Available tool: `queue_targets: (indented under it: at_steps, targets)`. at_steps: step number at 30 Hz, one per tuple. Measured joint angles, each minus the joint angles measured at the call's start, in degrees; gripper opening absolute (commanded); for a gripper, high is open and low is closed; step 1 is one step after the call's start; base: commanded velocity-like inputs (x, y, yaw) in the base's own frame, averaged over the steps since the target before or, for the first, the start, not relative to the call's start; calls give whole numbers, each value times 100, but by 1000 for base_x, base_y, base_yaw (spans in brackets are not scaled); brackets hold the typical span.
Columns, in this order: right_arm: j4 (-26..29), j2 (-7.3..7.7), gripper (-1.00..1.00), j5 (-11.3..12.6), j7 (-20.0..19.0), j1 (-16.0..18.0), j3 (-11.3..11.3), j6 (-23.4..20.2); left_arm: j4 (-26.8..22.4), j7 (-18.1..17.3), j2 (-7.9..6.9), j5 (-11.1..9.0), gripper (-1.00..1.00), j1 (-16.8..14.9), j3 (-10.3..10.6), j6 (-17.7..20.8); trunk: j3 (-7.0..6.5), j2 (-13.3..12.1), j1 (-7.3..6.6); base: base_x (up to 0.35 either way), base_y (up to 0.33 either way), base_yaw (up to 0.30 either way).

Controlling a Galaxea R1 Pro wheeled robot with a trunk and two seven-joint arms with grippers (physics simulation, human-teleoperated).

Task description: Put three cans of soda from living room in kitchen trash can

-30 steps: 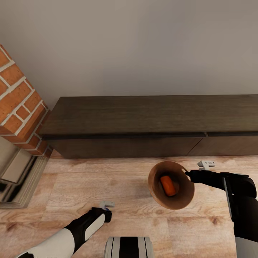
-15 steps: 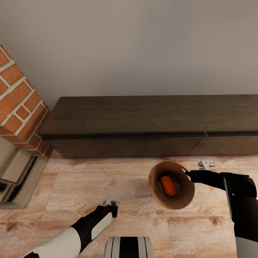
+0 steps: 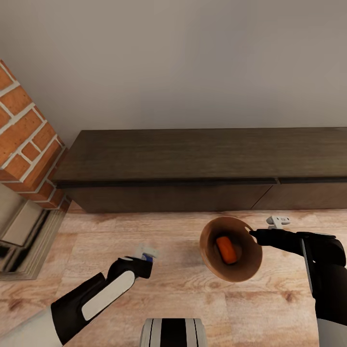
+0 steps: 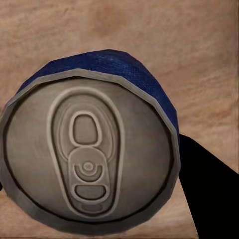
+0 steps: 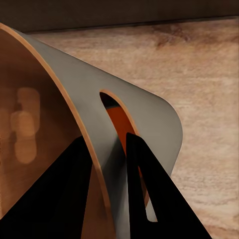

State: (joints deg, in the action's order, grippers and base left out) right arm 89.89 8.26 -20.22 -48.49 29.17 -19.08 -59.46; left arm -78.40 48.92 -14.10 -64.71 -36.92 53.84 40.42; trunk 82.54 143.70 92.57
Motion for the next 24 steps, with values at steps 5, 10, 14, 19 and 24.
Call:
queue_targets:
  at_steps: [5, 10, 14, 19, 24]
  targets:
    - [-5, 0, -100, -3, 1, 0, 0, 1, -714, -26, -542, -811, -100, 1, 121, 75, 0, 0, 0, 0, 0, 0]
    - [-7, 0, -100, -8, 0, 0, 0, 0, -939, -562, -957, -1168, -100, 1, 126, 163, 0, 0, 0, 0, 0, 0]
    - [-8, 0, -100, -7, 5, 0, -4, -1, -960, -2449, -1314, -1229, -100, 1, -30, 444, 0, 0, 0, 0, 0, 0]
    - [-8, 0, -100, -11, 9, 0, -8, 0, -943, -5458, -1708, -1178, -100, 0, -888, 728, 0, 0, 0, 0, 0, 0]
    - [-7, 0, -100, -8, 9, 0, -9, -1, -939, -6428, -1701, -1134, -100, 0, -1107, 919, 0, 0, 0, 0, 0, 0]
